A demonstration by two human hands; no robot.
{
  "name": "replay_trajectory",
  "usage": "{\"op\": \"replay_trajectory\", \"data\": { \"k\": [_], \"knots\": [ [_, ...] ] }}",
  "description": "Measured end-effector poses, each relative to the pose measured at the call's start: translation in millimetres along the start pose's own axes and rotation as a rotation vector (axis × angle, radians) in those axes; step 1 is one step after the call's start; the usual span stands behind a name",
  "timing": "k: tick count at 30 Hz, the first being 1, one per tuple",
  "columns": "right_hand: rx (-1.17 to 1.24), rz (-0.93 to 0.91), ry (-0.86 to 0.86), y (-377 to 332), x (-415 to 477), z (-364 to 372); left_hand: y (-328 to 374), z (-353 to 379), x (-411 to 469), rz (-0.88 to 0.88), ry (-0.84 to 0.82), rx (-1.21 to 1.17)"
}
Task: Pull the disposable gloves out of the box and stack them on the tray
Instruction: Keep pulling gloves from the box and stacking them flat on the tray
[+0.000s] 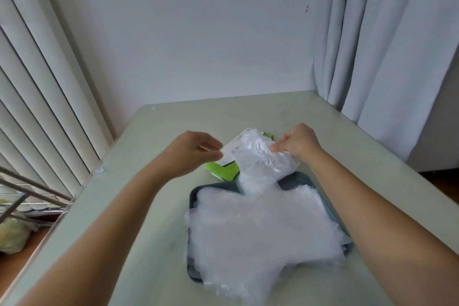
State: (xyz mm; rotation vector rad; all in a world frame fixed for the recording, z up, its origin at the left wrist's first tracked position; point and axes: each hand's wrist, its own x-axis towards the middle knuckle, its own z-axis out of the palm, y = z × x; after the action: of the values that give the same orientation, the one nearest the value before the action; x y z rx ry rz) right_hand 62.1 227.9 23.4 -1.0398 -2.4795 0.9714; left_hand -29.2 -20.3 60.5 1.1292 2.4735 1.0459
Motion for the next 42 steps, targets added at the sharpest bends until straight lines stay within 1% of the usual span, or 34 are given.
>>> {"op": "replay_trajectory", "data": {
  "k": [2,5,7,9,12,14,16,18,20,22,23,25,27,29,30,32,35,37,39,40,42],
  "knots": [
    [-0.059,-0.040,0.030,-2,5,-1,13,21,11,0.057,-0.068,-0.011],
    [-0.110,-0.113,0.002,-3,11,-1,25,53,25,0.102,-0.220,0.116],
    [-0.116,-0.151,0.007,-4,12,-2,28,68,30,0.100,-0.356,0.212],
    [-0.129,-0.175,0.035,-2,15,-3,28,79,33,0.052,-0.456,0.284],
    [-0.169,-0.181,0.084,7,18,-8,22,85,34,-0.014,-0.496,0.286],
    [-0.116,-0.183,0.146,14,22,-15,15,87,35,-0.010,-0.518,0.265],
    [-0.080,-0.189,0.204,19,24,-24,7,90,37,0.028,-0.542,0.348],
    [-0.042,-0.179,0.235,22,27,-29,2,93,37,0.019,-0.559,0.447],
    [-0.025,-0.150,0.241,23,32,-32,0,93,38,-0.029,-0.567,0.429],
    [-0.029,-0.141,0.193,22,35,-34,-1,93,40,-0.059,-0.530,0.303],
    [-0.020,-0.150,0.160,20,34,-35,0,92,42,-0.057,-0.469,0.218],
    [0.023,-0.187,0.093,18,30,-35,6,88,46,-0.071,-0.250,0.056],
    [0.047,-0.259,0.054,16,23,-35,15,82,51,-0.030,-0.033,-0.009],
    [0.057,-0.350,0.062,15,18,-35,26,75,58,0.048,0.111,-0.022],
    [0.074,-0.381,0.075,15,16,-34,32,72,62,0.053,0.153,-0.080],
    [0.128,-0.418,0.098,12,11,-34,43,69,72,-0.010,0.124,-0.264],
    [0.200,-0.424,0.078,8,7,-30,56,75,84,-0.127,-0.014,-0.443],
    [0.231,-0.432,0.000,8,6,-27,59,84,91,-0.186,-0.046,-0.517],
    [0.212,-0.446,-0.076,7,5,-24,59,93,95,-0.229,-0.046,-0.564],
    [0.246,-0.427,-0.122,8,6,-23,58,97,96,-0.248,-0.035,-0.587],
    [0.449,-0.321,-0.241,9,5,-23,53,101,101,-0.271,-0.017,-0.625]
  ]
}}
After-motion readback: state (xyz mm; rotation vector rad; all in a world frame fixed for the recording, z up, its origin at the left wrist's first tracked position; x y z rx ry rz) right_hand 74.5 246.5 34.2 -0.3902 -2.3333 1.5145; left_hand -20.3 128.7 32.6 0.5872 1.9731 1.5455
